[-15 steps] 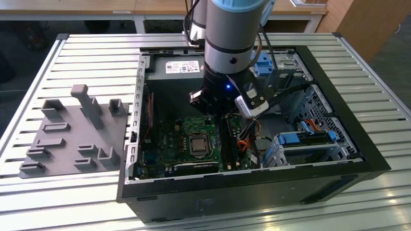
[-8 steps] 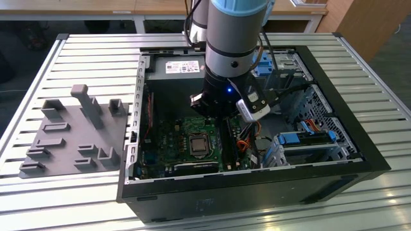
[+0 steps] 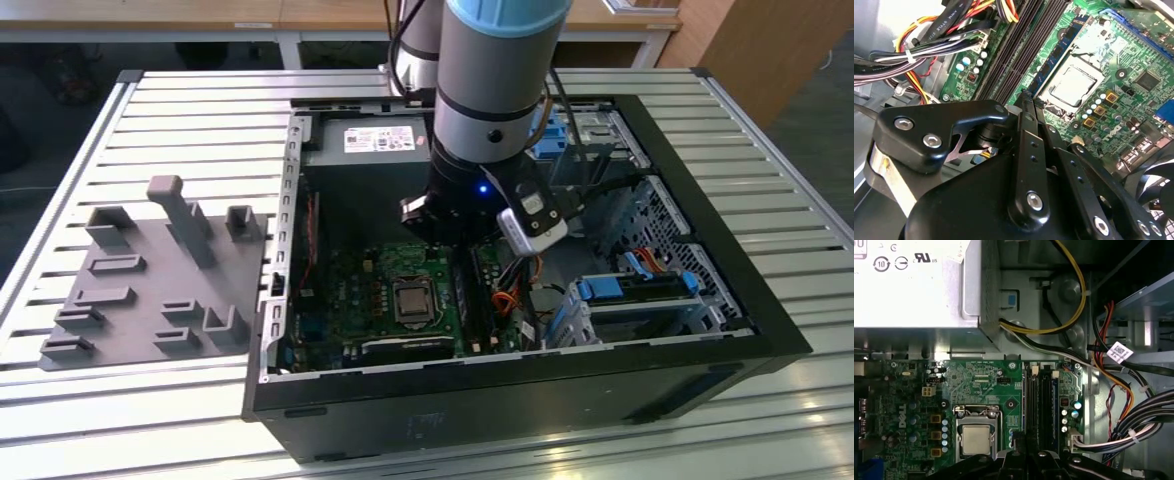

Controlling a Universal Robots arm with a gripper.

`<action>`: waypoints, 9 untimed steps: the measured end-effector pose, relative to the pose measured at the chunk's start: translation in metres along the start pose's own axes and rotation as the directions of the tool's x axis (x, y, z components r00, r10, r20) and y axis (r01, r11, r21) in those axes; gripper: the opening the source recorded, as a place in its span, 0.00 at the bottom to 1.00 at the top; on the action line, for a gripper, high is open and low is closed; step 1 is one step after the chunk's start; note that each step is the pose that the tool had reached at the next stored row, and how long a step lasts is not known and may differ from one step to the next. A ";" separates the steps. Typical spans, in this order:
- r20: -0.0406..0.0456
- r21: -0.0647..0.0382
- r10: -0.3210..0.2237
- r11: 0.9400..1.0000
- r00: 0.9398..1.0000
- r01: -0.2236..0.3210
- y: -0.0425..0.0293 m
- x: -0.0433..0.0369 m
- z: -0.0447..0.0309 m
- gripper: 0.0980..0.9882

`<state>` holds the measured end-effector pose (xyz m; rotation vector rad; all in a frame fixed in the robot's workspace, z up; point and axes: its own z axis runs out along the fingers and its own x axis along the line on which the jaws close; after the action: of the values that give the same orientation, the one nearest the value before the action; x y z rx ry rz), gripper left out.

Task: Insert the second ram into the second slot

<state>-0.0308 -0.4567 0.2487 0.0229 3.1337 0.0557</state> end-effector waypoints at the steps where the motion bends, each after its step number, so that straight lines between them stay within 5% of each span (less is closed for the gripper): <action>1: 0.000 0.000 0.000 1.000 1.000 0.000 -0.0001 0.0000 0.0003 0.03; 9: -0.002 0.000 0.003 1.000 1.000 -0.003 -0.0039 -0.0002 0.0009 0.03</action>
<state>-0.0307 -0.4606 0.2477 0.0275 3.1355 0.0558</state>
